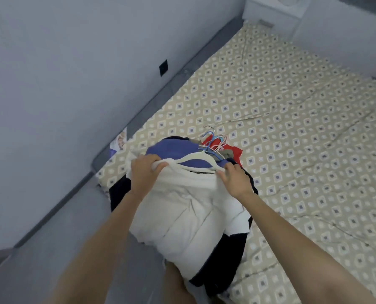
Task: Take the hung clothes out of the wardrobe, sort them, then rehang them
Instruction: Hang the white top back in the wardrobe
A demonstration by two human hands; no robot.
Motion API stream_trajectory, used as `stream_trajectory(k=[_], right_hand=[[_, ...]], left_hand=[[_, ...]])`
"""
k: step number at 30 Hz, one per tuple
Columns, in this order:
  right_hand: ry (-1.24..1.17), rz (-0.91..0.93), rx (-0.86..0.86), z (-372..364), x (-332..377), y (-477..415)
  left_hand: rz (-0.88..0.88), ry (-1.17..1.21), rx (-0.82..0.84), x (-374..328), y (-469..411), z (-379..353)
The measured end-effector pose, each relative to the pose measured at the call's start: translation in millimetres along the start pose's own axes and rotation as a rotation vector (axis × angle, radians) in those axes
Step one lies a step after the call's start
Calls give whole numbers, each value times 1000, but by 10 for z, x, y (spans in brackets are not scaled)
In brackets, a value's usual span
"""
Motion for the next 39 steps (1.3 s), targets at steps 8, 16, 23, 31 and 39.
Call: stream_trajectory(k=[8,16,23,31,39], right_hand=[[35,371,-4,502,562,561],[89,751,-42,716,1544,1197],[104,1072,-43,677,2603,2155],[158,1376,25,241,3272,3544],[274,1598,40,-147,3286,5122]], left_hand=[[183,42,-252,-247,1273,834],[377,88,-508,-232,2558,1603],[554,155,-789,-257,4087,2112],[692,146,-1083,-434,5961,2152],[805,154,-1321,-900,7703,1740]])
Point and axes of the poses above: each hand's wrist, its own y-axis away from the middle knuckle, its own z-axis out of the back of the hand, x = y × z, the point moved 3 cm from there along -y, towards the middle knuckle, and after that the axes turned 13 degrees about y, right-handed, at the moved point
